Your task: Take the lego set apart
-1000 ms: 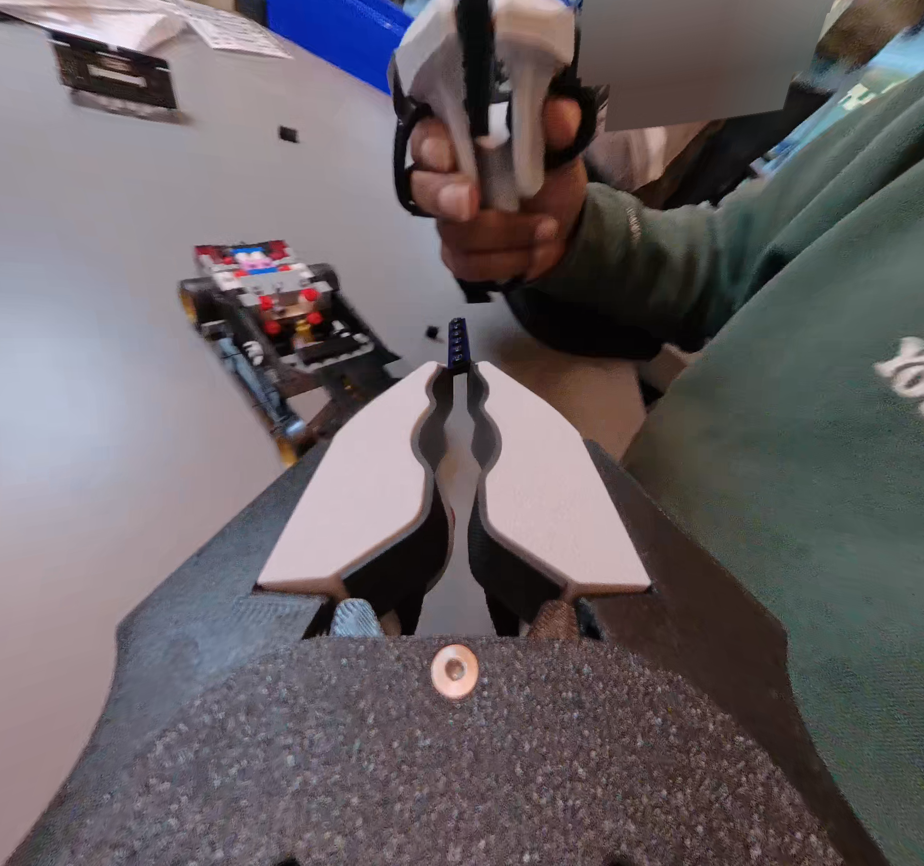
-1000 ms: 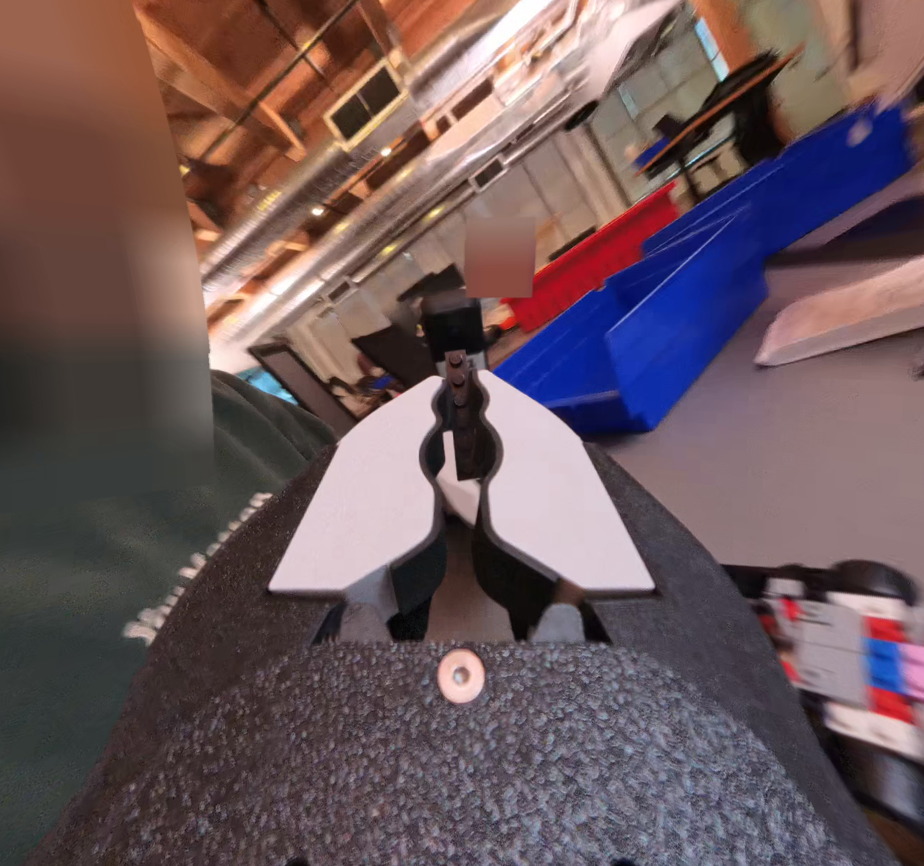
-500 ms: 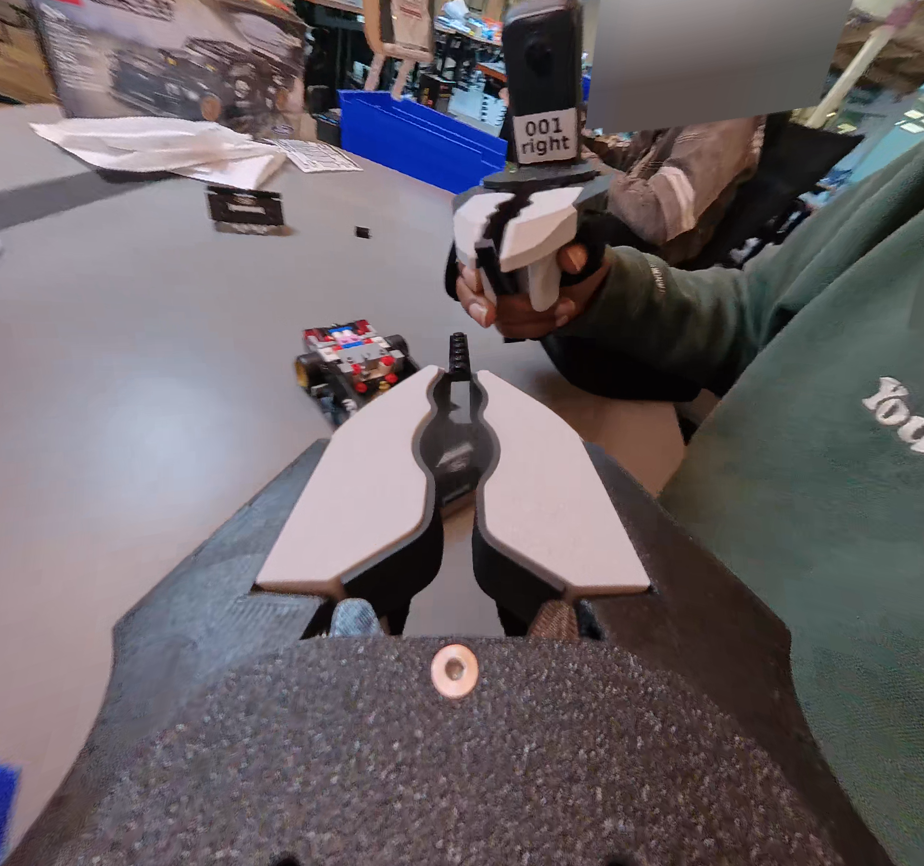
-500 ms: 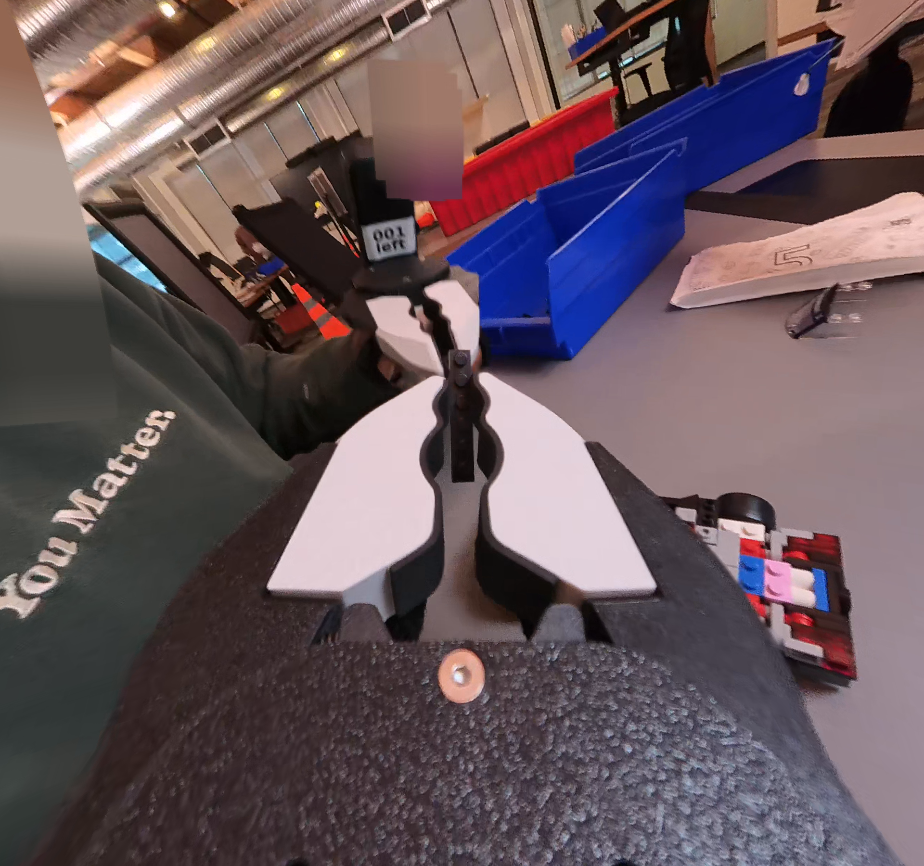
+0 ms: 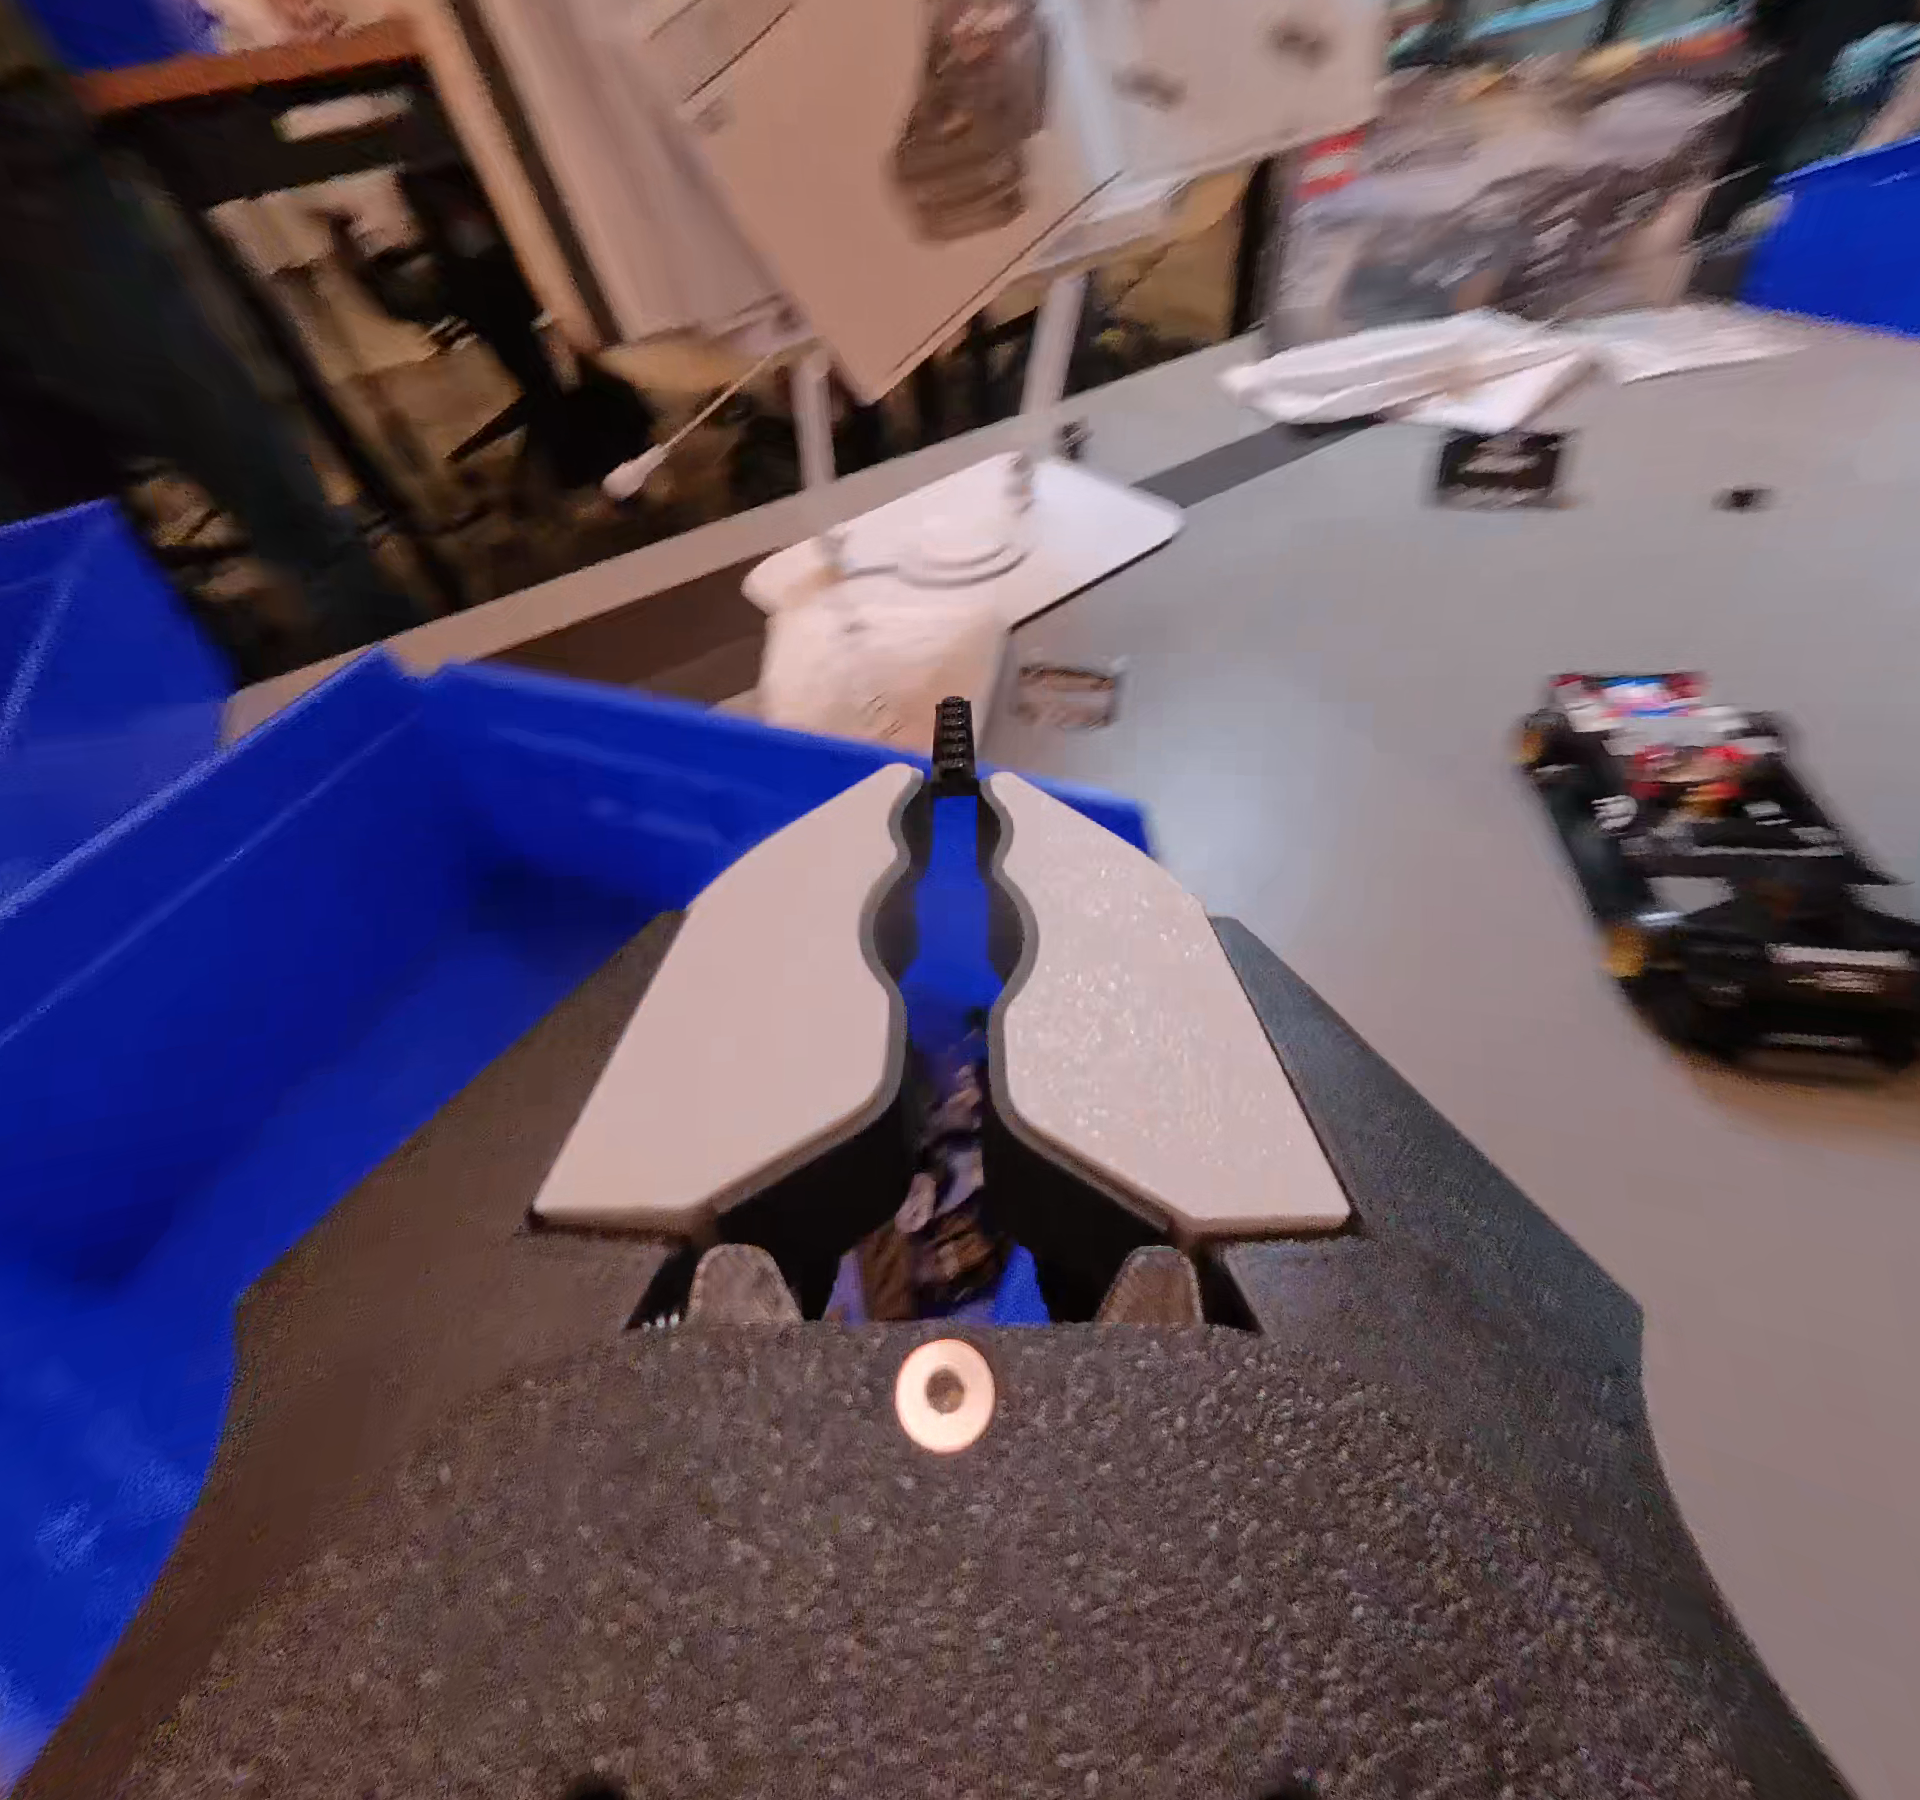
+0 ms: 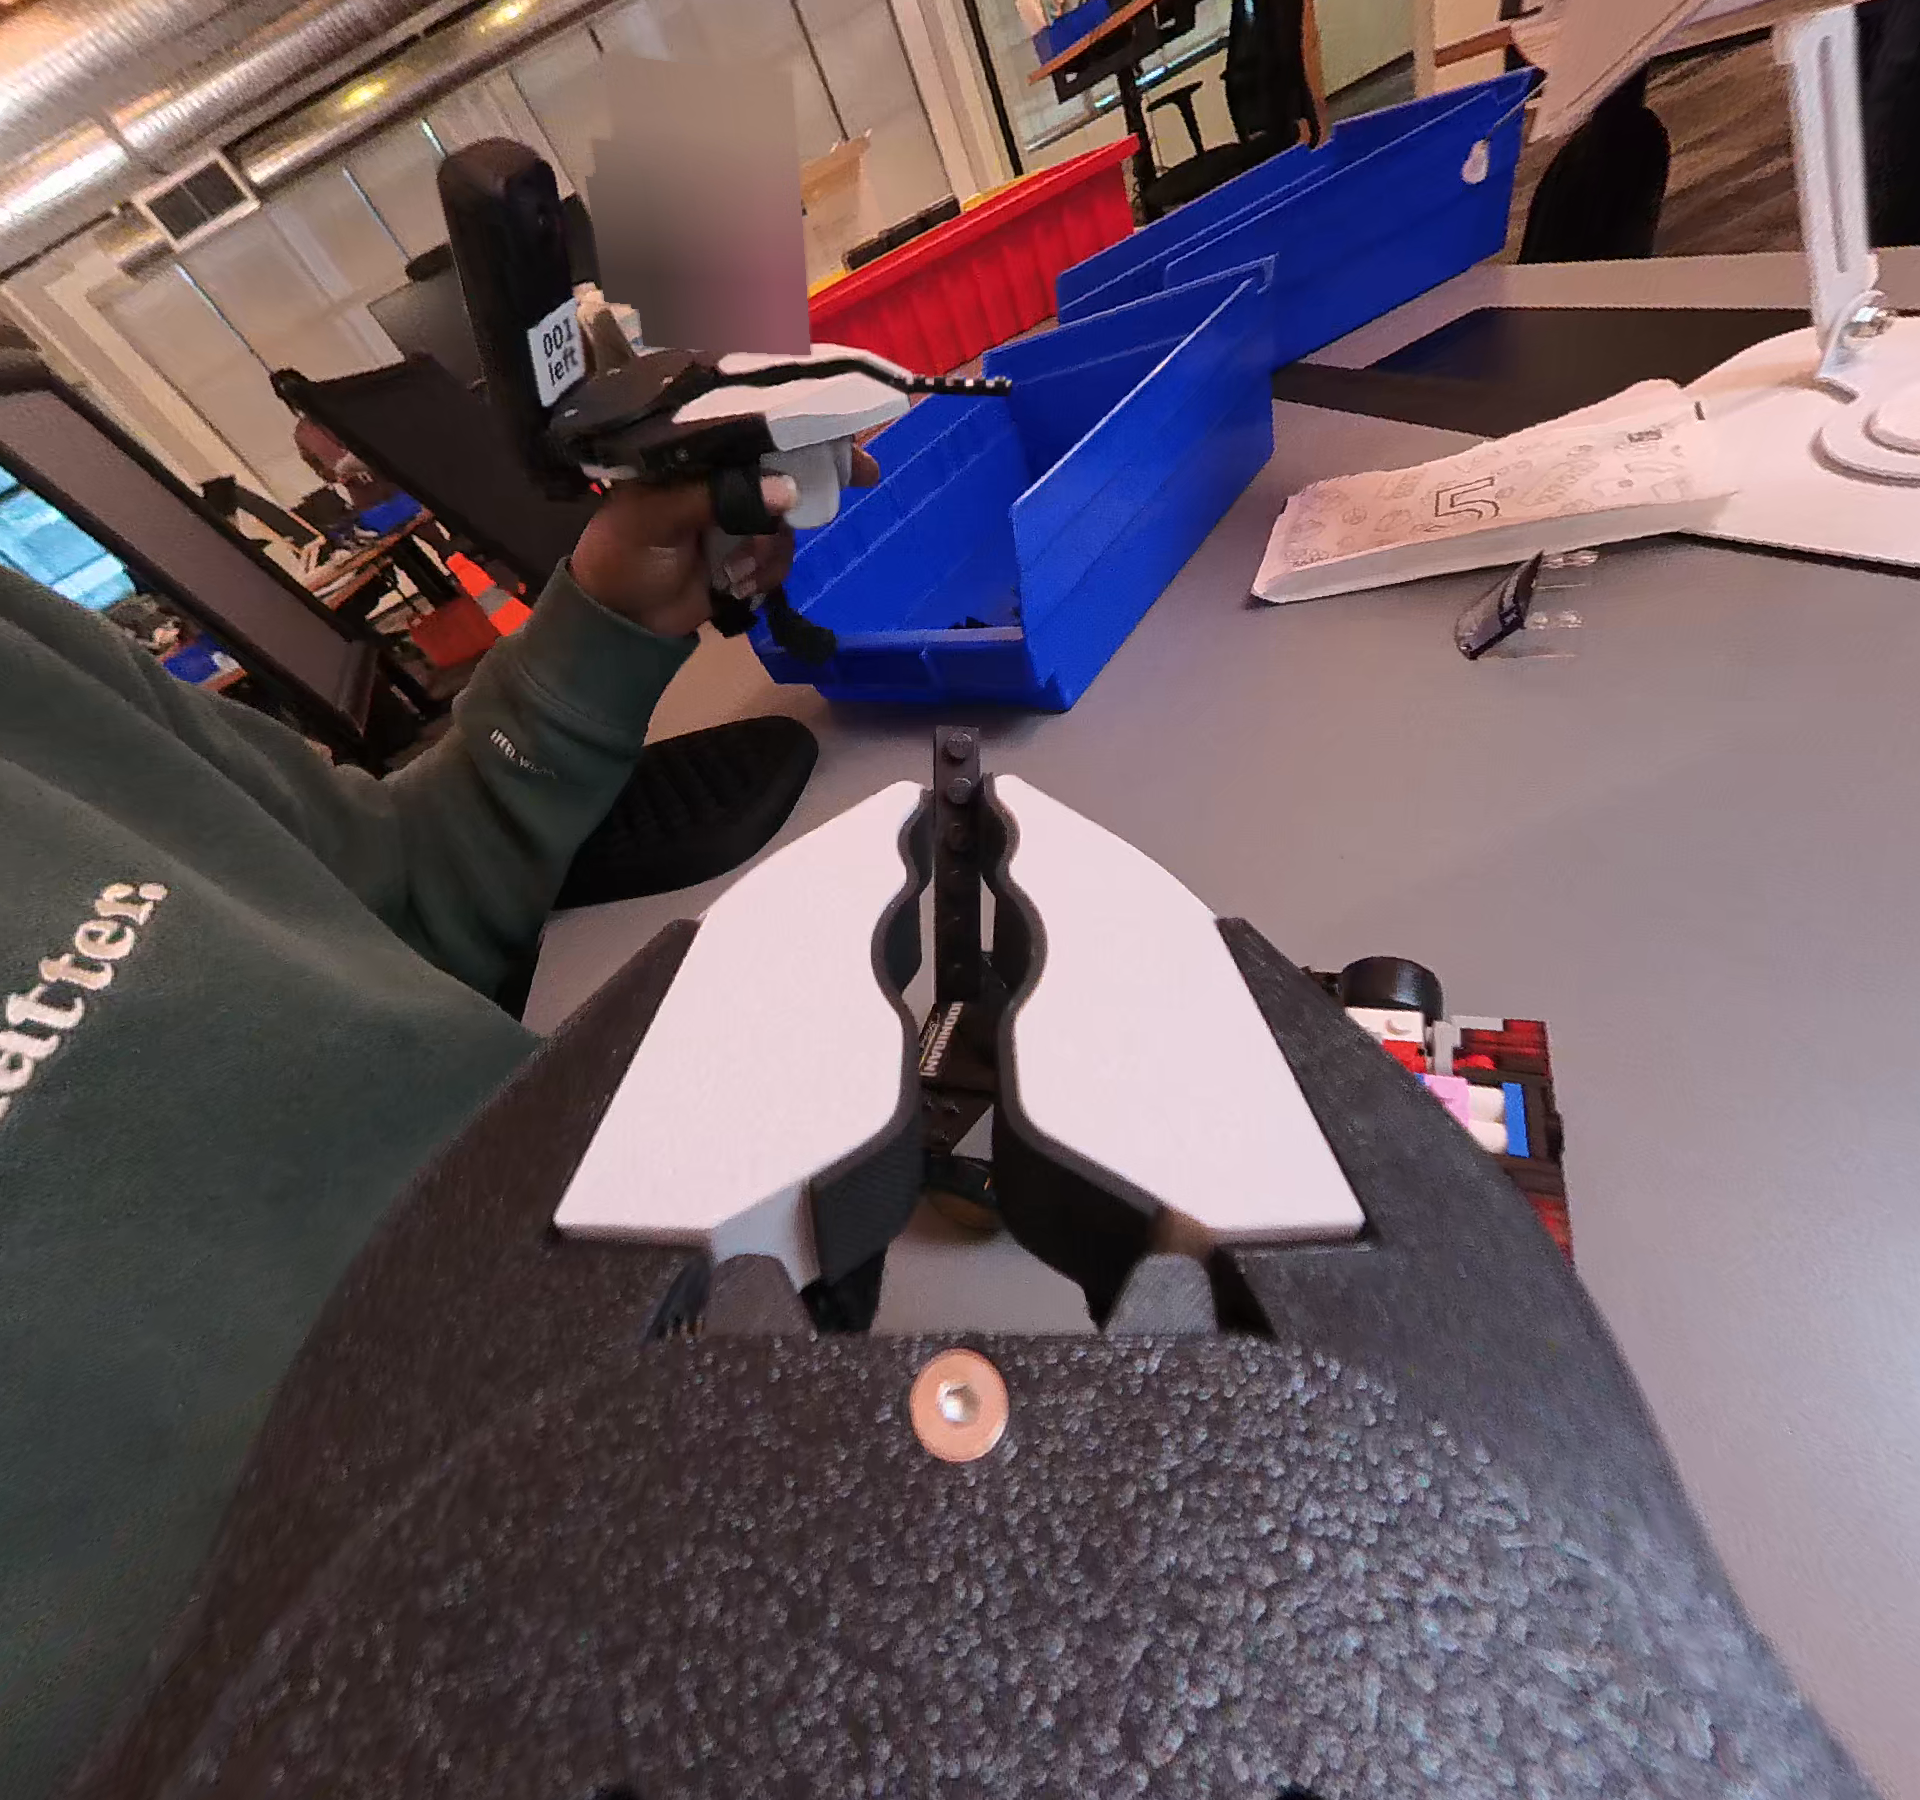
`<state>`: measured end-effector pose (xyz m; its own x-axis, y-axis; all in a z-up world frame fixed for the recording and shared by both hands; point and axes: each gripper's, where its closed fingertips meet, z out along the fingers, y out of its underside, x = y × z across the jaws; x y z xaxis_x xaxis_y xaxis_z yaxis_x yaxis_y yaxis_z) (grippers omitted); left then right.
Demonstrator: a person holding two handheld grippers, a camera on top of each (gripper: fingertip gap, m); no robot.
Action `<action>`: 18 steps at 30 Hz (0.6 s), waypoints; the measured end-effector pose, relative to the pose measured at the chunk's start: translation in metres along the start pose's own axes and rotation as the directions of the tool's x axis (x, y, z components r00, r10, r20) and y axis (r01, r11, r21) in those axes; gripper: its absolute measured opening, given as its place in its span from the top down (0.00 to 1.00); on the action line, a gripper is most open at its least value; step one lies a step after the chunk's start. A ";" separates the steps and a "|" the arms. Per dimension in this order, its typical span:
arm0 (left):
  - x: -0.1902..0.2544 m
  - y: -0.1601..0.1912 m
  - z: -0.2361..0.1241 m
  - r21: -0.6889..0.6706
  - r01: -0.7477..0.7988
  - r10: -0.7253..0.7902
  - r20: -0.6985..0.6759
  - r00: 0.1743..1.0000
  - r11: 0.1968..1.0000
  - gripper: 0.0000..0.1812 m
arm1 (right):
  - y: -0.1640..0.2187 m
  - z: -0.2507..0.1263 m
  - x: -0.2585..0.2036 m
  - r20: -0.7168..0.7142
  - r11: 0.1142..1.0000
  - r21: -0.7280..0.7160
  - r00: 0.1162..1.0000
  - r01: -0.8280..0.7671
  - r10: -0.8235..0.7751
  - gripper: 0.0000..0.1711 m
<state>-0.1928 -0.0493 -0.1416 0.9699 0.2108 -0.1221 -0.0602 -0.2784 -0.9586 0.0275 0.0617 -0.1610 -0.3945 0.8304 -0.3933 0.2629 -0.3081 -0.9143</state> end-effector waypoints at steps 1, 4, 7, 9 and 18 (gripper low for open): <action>-0.009 0.009 0.000 -0.053 0.006 -0.003 0.043 0.999 0.999 0.95 | -0.001 -0.001 0.002 -0.004 1.000 0.008 1.000 -0.012 0.012 0.95; -0.019 0.043 0.008 -0.227 0.069 -0.052 0.081 0.995 0.971 0.92 | -0.002 -0.002 0.005 -0.006 0.999 0.020 0.999 -0.049 0.050 0.95; -0.019 0.059 0.015 -0.294 0.057 -0.032 0.087 0.996 0.954 0.79 | 0.000 -0.001 0.005 0.001 0.998 0.018 0.998 -0.067 0.067 0.95; -0.019 0.060 0.017 -0.305 0.028 -0.002 0.088 0.996 0.952 0.74 | 0.001 0.000 0.005 -0.001 0.998 0.012 0.998 -0.062 0.062 0.95; 0.130 -0.010 0.002 0.000 0.170 -0.134 -0.619 0.774 0.985 0.90 | 0.014 0.013 -0.016 0.041 0.994 -0.042 0.994 0.102 -0.100 0.95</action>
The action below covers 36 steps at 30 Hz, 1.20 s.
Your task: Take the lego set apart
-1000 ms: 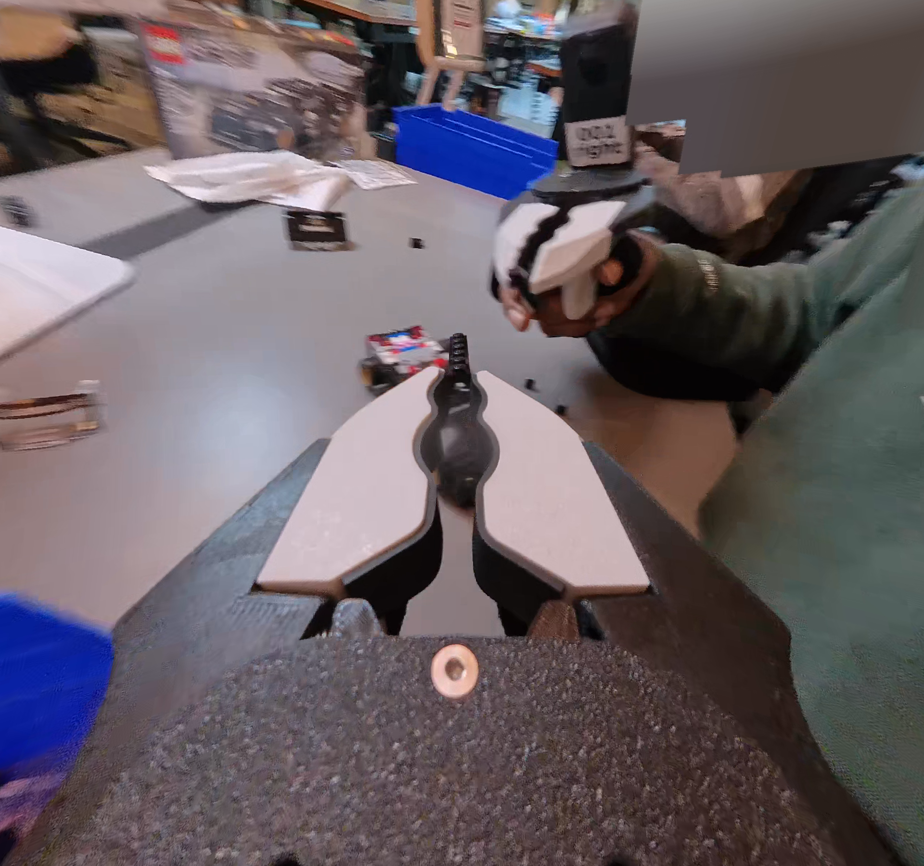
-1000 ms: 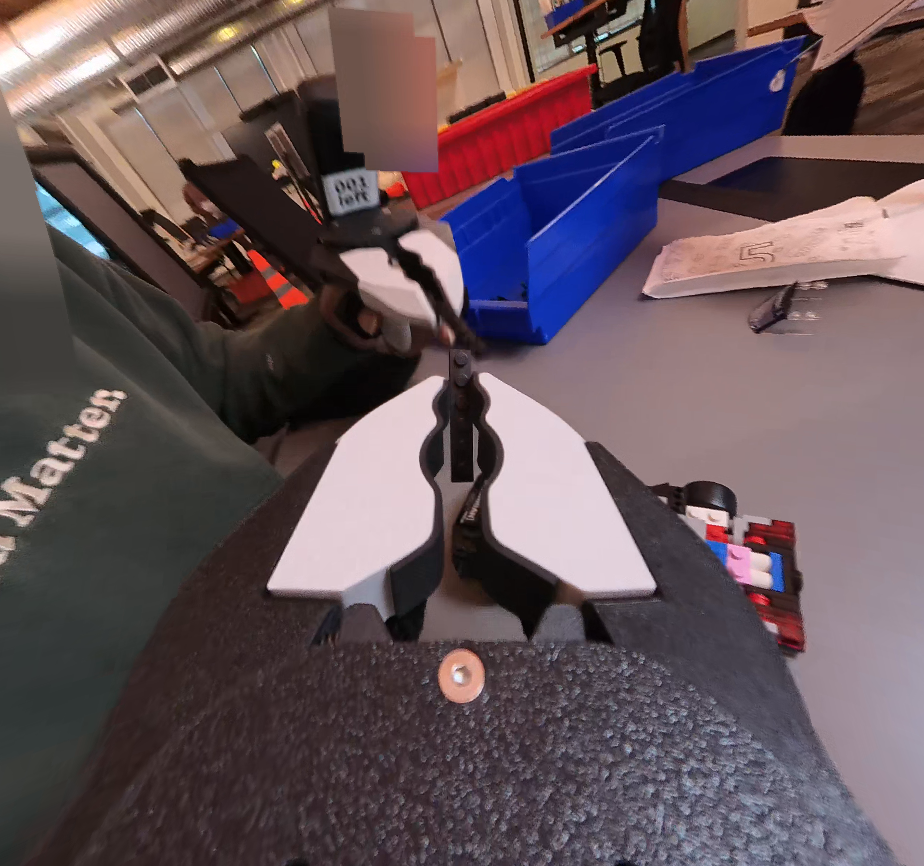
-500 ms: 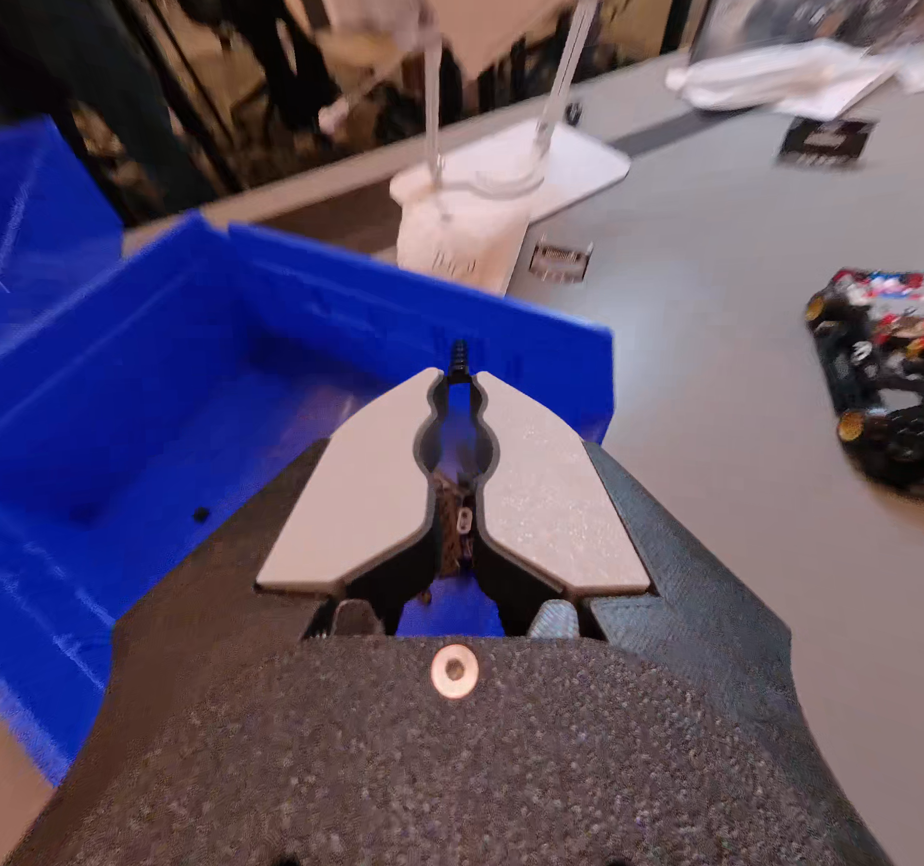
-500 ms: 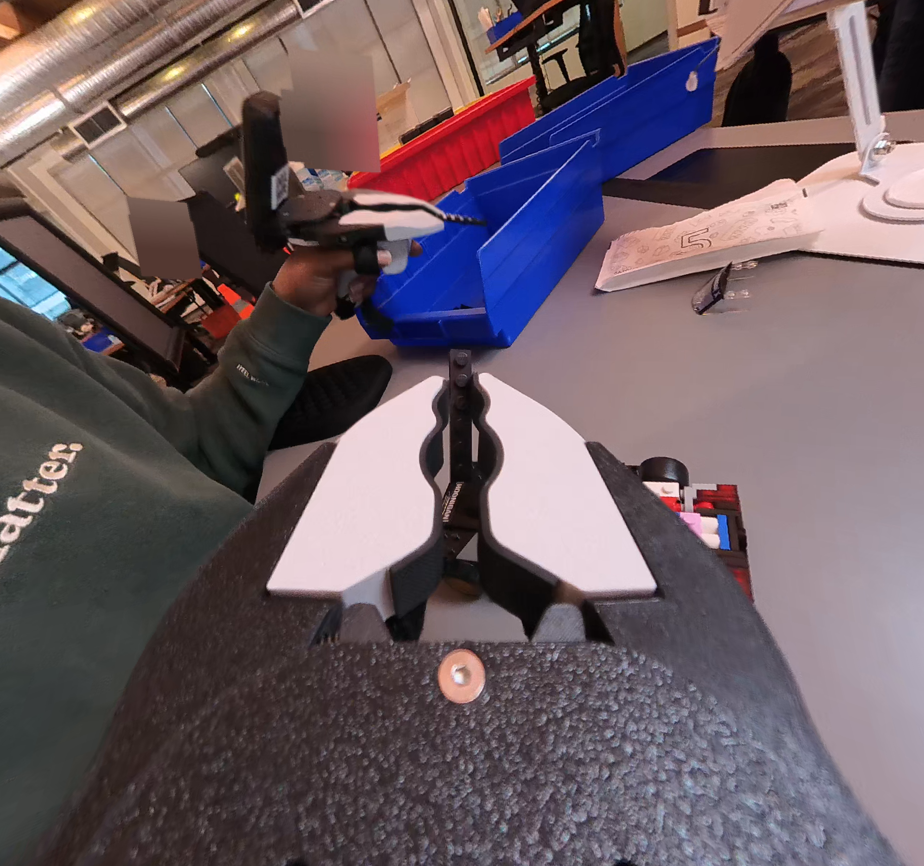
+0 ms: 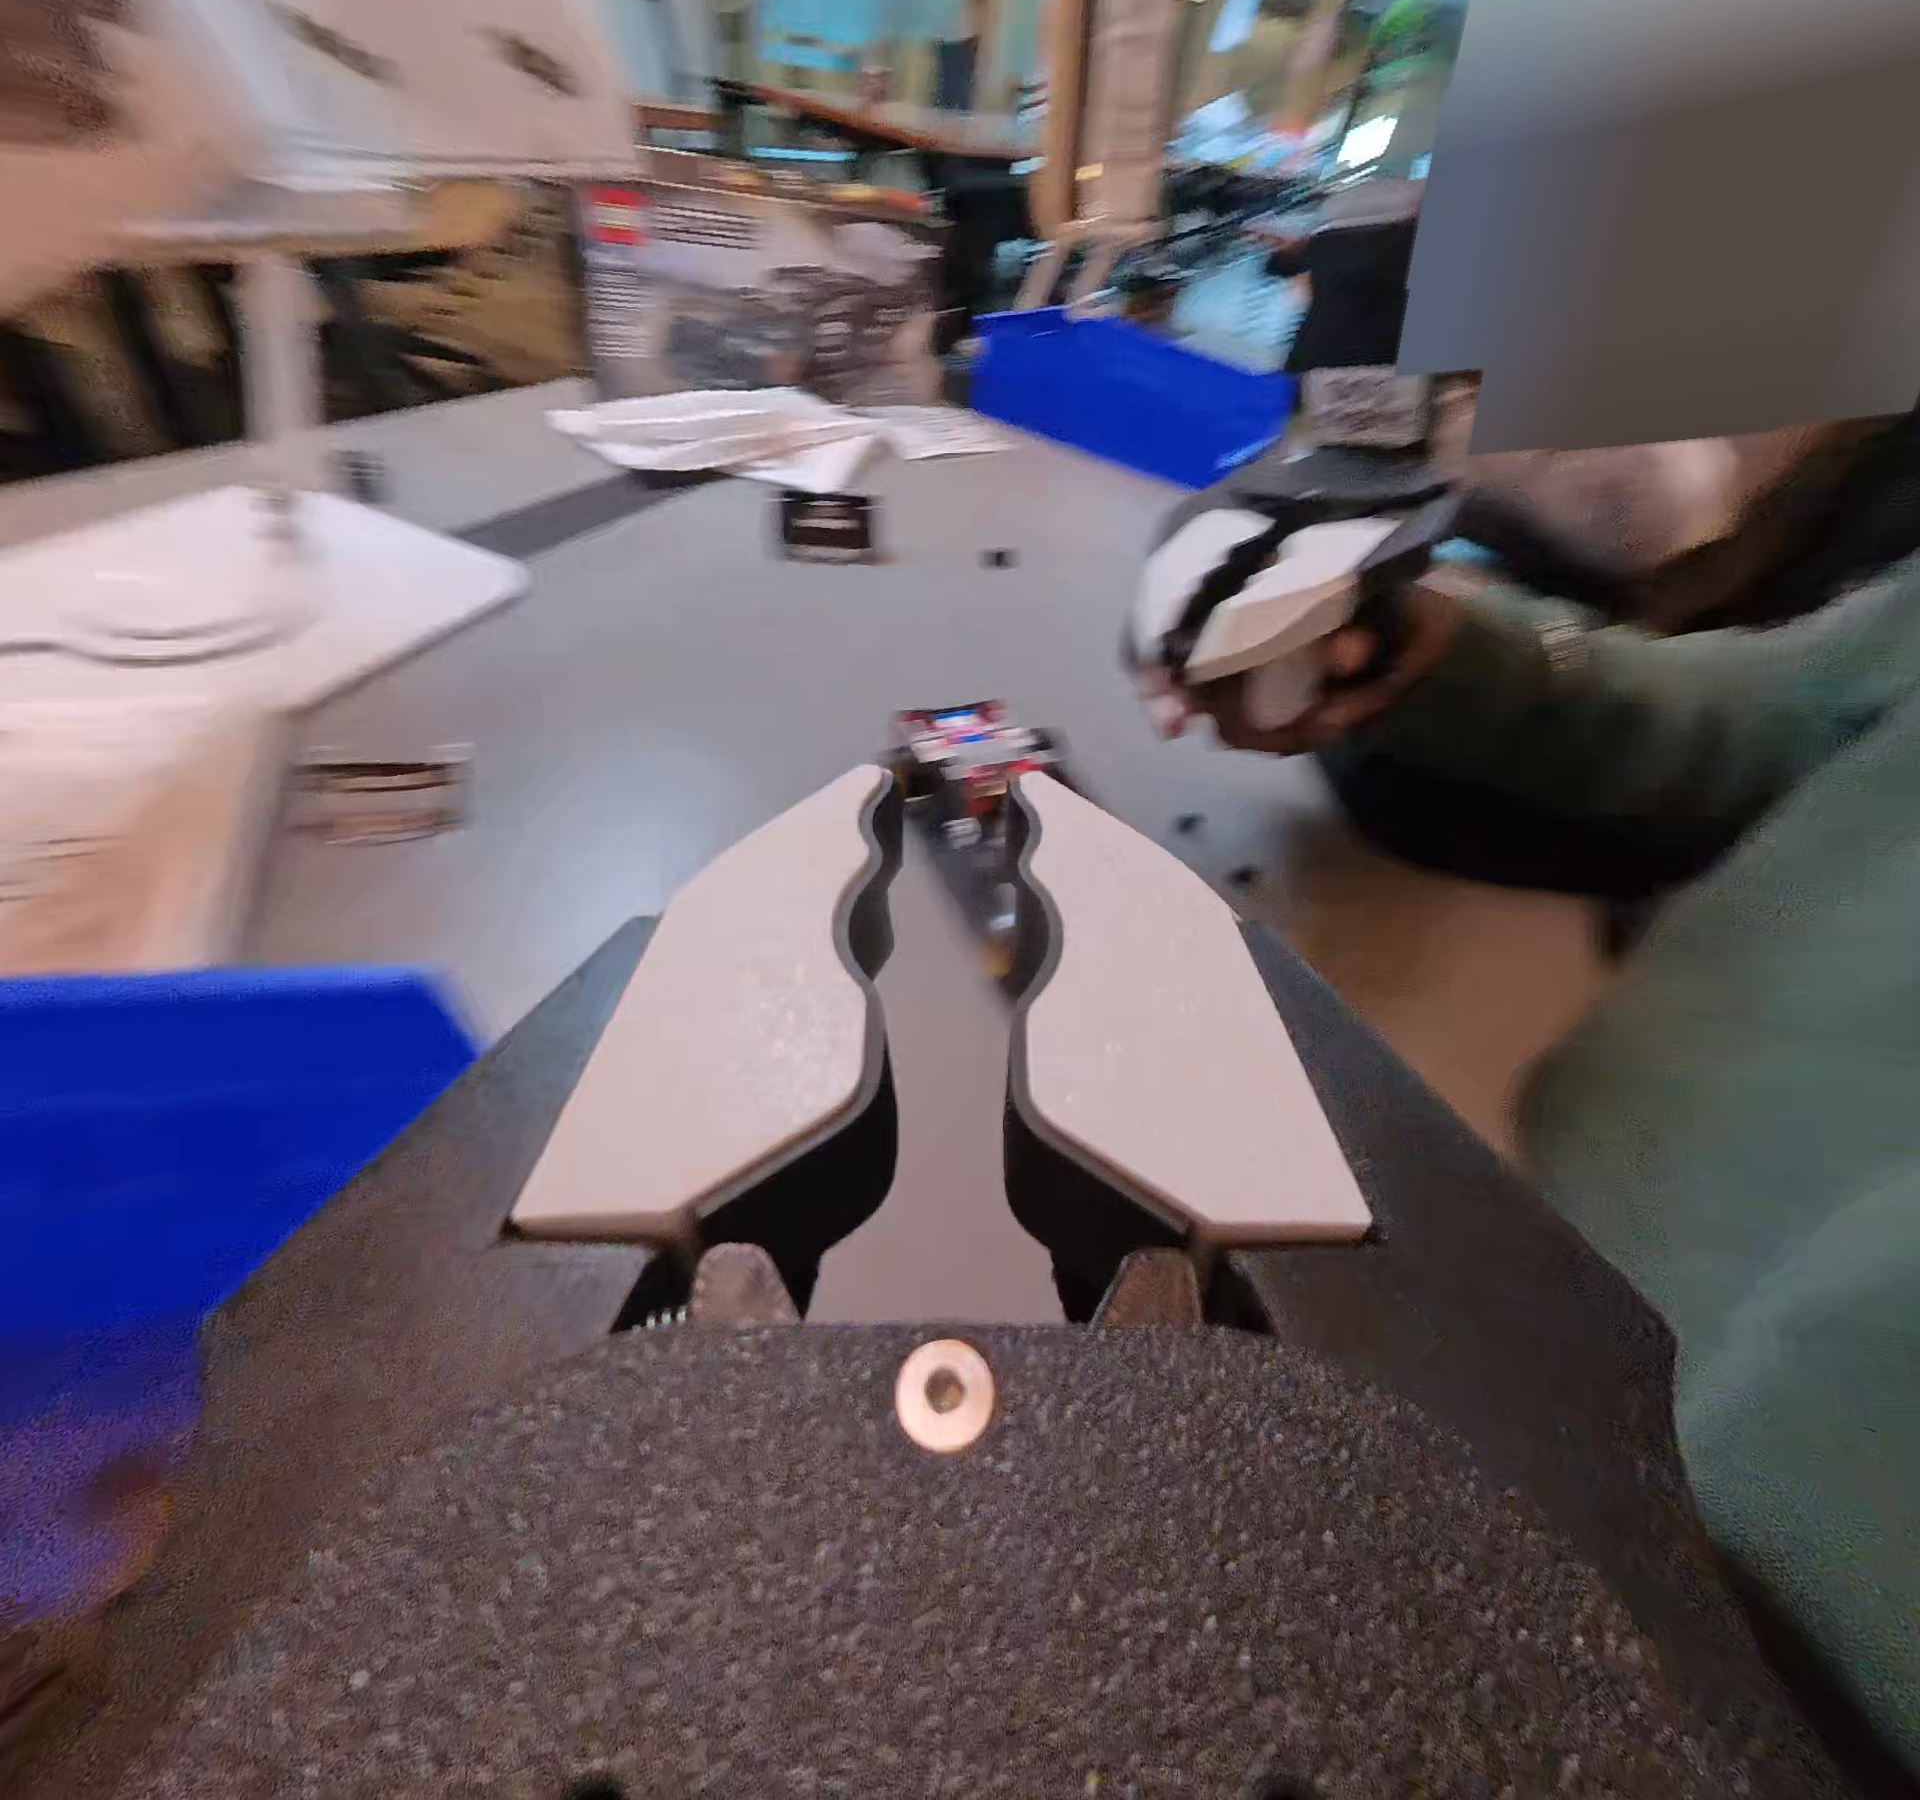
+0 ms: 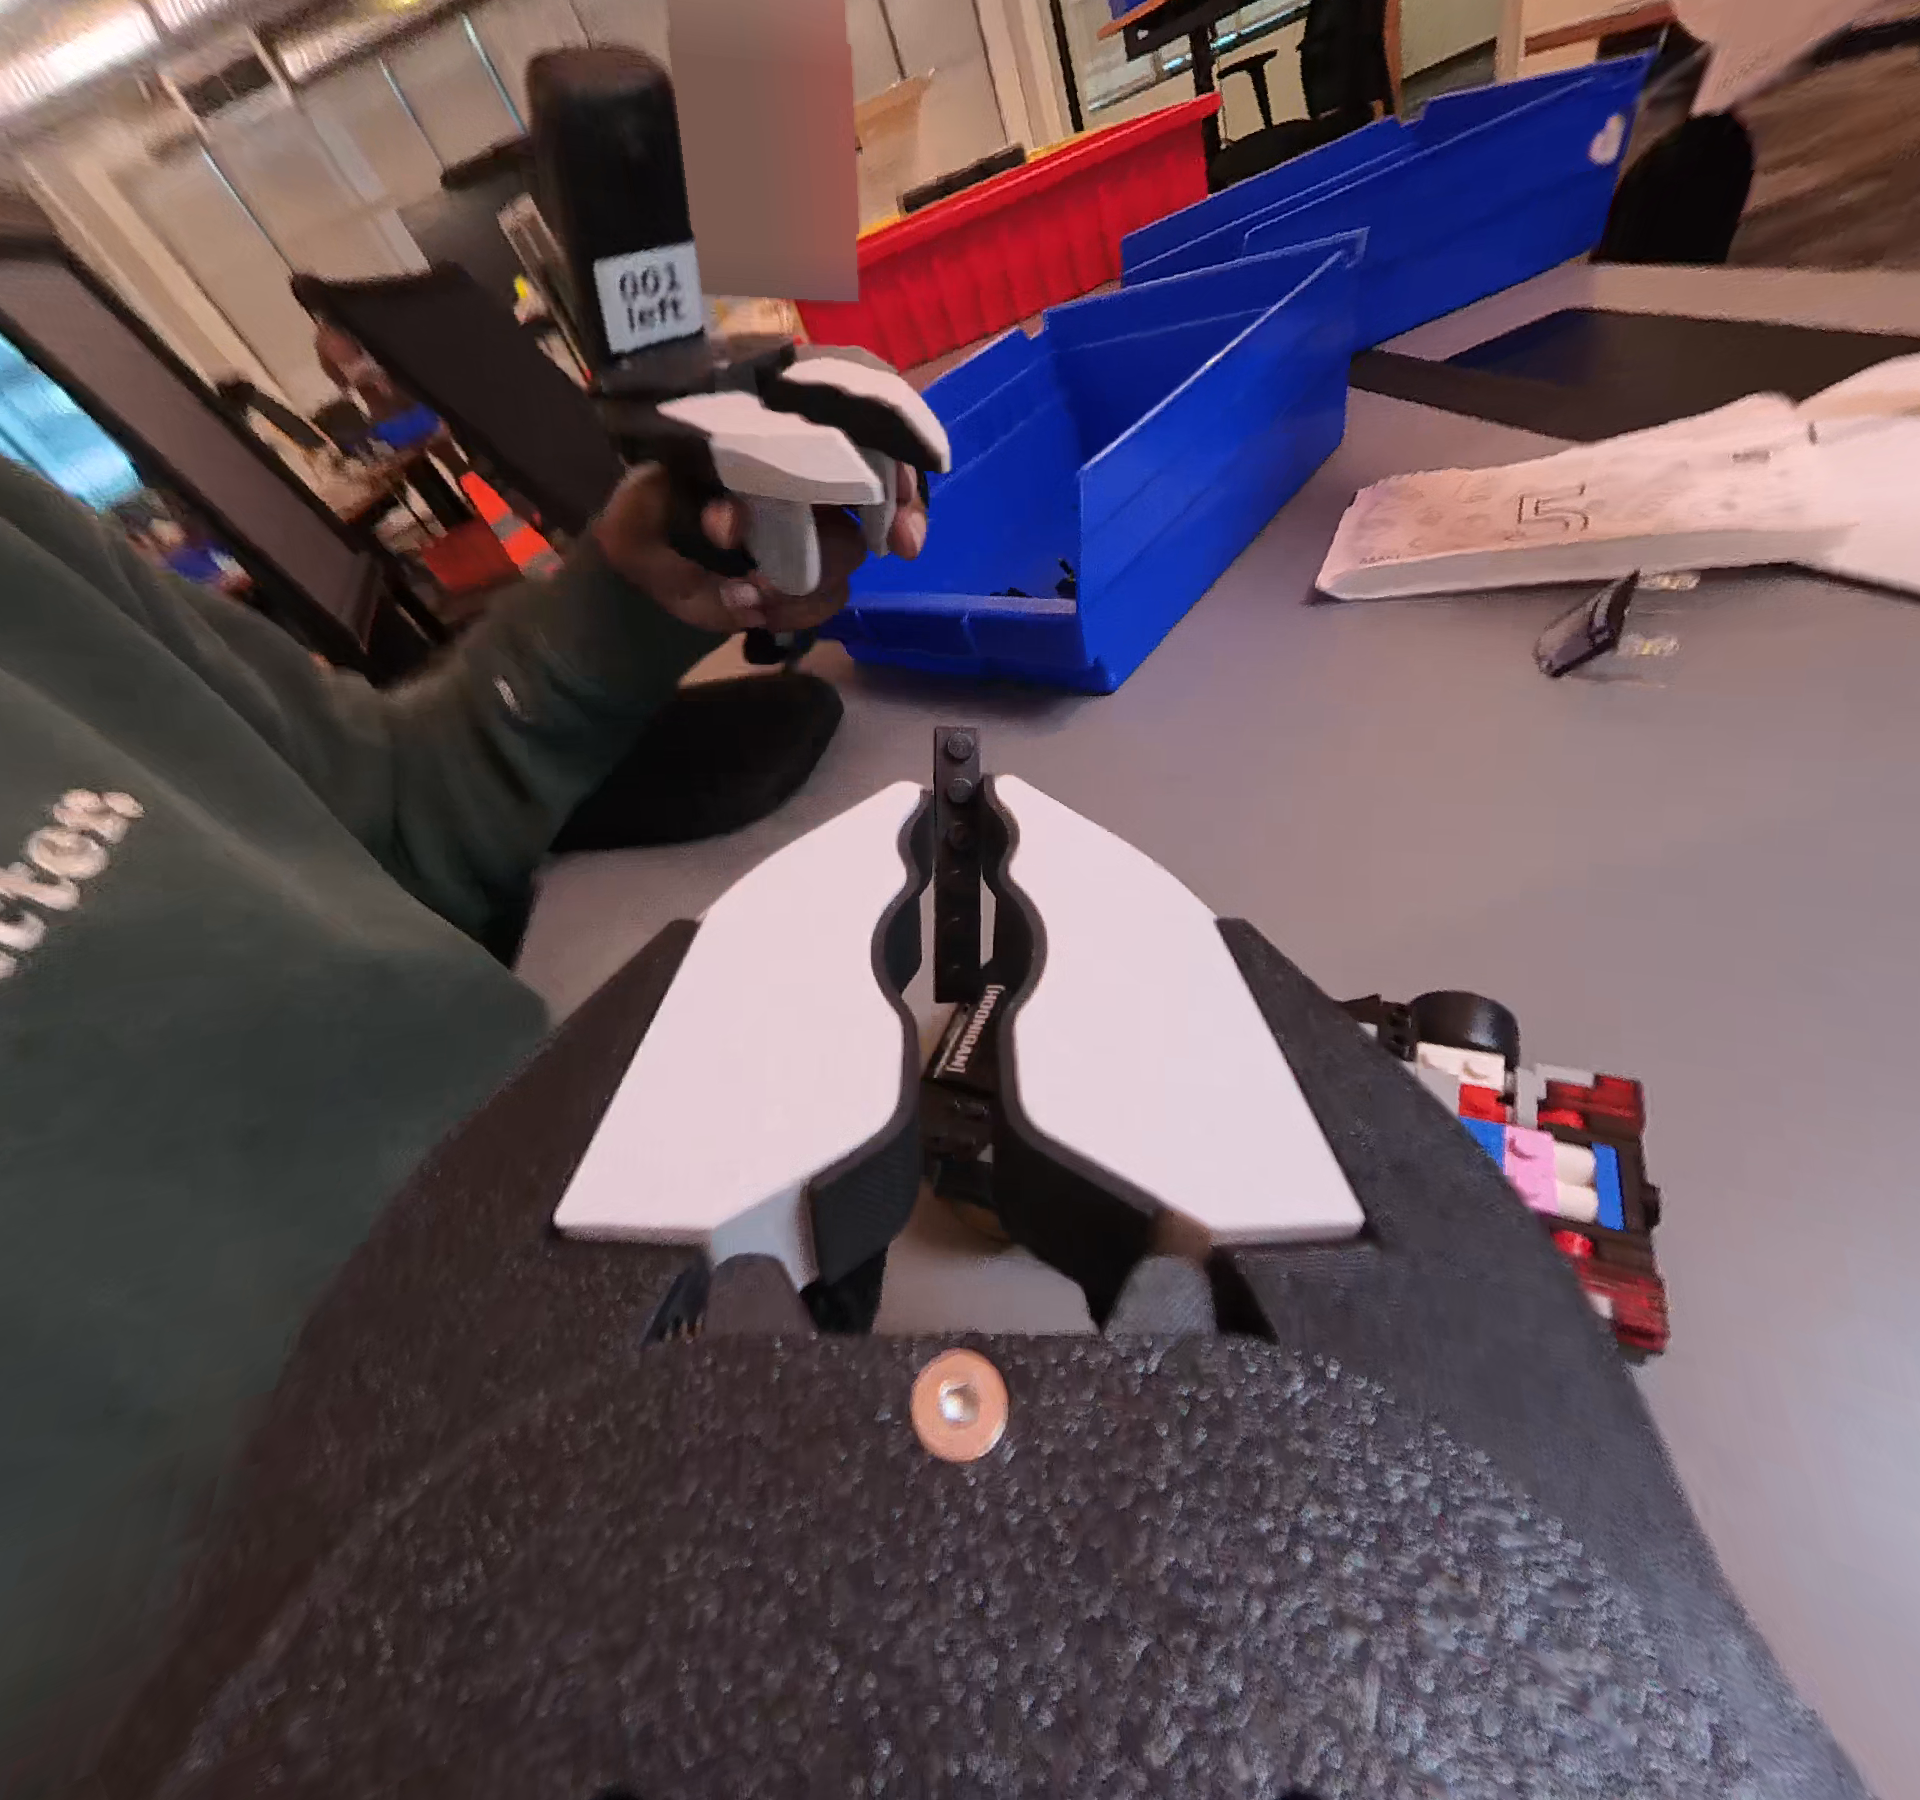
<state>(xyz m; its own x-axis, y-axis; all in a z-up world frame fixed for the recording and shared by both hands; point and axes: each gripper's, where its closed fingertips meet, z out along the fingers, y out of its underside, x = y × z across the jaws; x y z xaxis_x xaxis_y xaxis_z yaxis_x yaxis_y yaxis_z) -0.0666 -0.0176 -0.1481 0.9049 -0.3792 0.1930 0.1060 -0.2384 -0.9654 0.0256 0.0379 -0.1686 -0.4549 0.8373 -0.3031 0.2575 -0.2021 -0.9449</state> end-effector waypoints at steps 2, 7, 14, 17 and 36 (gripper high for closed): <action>0.023 0.004 0.019 0.008 0.099 -0.097 -0.126 0.987 0.995 0.90 | 0.006 0.006 -0.004 -0.036 0.990 -0.043 0.990 0.133 -0.134 0.95; 0.058 0.020 0.053 -0.070 0.288 -0.296 -0.291 0.910 0.955 0.90 | 0.018 0.015 -0.010 -0.112 0.905 -0.155 0.904 0.395 -0.414 0.95; 0.069 0.038 0.071 -0.169 0.314 -0.352 -0.289 0.890 0.934 0.94 | 0.022 0.021 -0.019 -0.125 0.822 -0.213 0.820 0.528 -0.559 0.95; 0.072 0.039 0.070 -0.182 0.306 -0.349 -0.307 0.885 0.935 0.97 | 0.023 0.021 -0.018 -0.135 0.791 -0.234 0.787 0.565 -0.602 0.95; -0.131 0.031 -0.088 -0.176 0.160 -0.003 0.663 0.748 0.971 0.96 | 0.110 -0.082 0.025 0.008 0.649 -0.743 0.973 0.160 -0.231 0.87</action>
<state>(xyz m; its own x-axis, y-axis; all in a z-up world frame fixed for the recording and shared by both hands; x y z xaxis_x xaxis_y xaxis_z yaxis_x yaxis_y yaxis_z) -0.2181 -0.0535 -0.1880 0.9502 0.3101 0.0305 0.1748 -0.4494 -0.8761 0.1120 0.0782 -0.2695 -0.5090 0.8573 -0.0775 0.7279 0.3806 -0.5703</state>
